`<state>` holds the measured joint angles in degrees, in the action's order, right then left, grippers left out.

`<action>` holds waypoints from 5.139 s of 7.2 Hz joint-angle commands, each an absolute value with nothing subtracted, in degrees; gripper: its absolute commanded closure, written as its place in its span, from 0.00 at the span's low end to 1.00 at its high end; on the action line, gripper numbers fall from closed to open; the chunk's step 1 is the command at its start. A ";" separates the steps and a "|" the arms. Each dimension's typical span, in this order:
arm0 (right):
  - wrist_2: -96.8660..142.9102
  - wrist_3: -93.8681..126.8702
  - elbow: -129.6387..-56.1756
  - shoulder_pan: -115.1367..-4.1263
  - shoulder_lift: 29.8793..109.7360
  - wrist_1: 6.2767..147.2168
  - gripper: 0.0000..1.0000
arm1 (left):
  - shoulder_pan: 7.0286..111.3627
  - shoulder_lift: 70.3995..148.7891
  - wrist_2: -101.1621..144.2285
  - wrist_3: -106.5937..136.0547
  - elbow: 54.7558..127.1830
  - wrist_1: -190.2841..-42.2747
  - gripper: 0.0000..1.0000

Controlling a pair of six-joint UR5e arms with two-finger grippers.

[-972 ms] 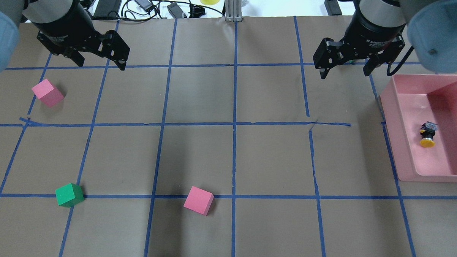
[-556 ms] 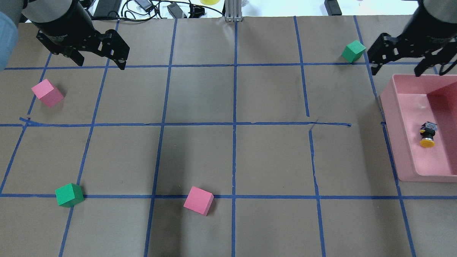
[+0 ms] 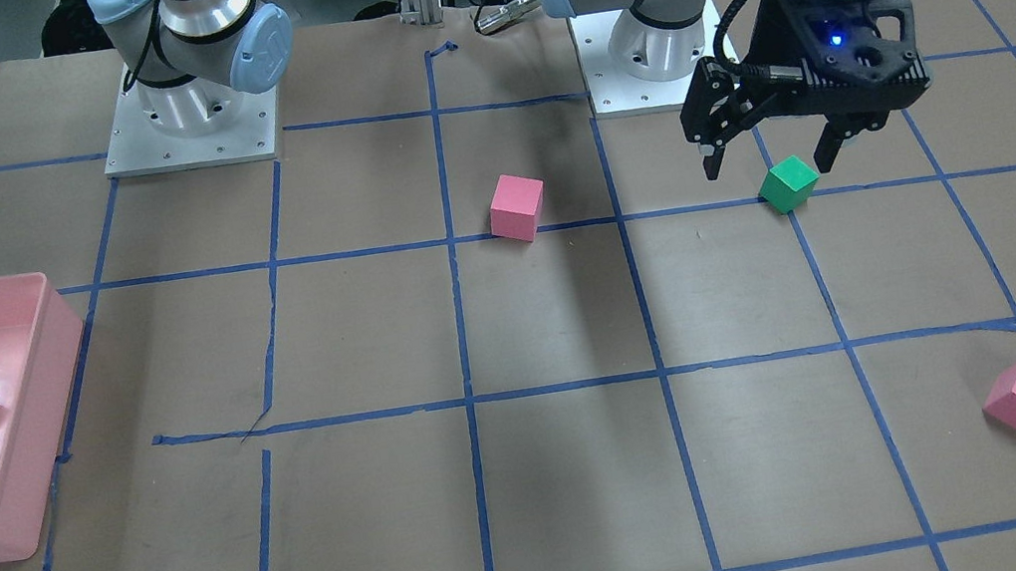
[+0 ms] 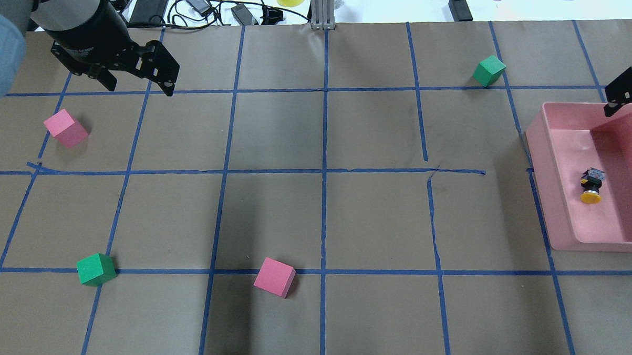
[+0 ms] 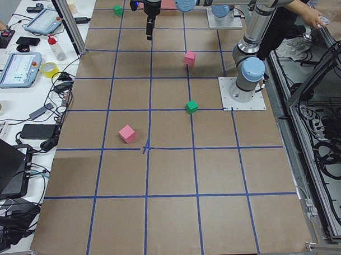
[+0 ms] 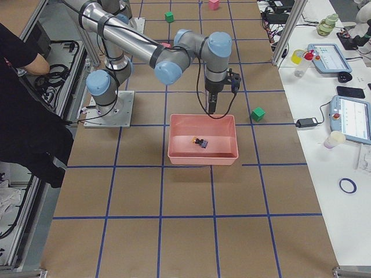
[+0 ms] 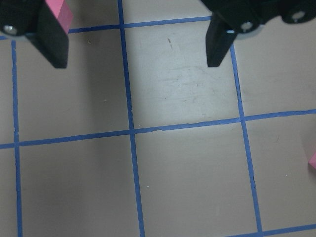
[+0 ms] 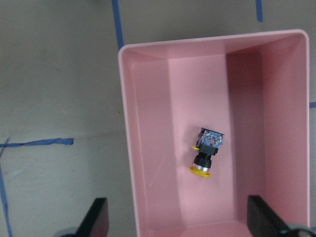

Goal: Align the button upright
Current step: 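Lower the right gripper into the bin and grasp the button's black body, then lift the button out of the bin and carry it toward the table center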

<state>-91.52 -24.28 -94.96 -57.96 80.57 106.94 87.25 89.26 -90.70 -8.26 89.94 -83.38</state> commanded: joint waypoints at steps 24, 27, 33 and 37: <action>-90.83 -13.24 -93.87 -69.03 77.70 106.53 1.00 | 87.19 88.68 -90.97 -8.35 90.70 -83.41 0.00; -92.89 7.76 -93.17 -88.89 73.06 114.30 1.00 | 87.19 88.68 -90.88 -8.26 90.70 -83.41 0.00; -91.50 12.59 -82.88 -108.53 55.12 127.16 1.00 | 87.10 88.68 -90.97 -8.26 90.70 -83.32 0.00; -91.32 -1.29 -83.32 -110.39 51.86 131.84 1.00 | 87.19 88.42 -90.97 -8.17 89.74 -85.24 0.00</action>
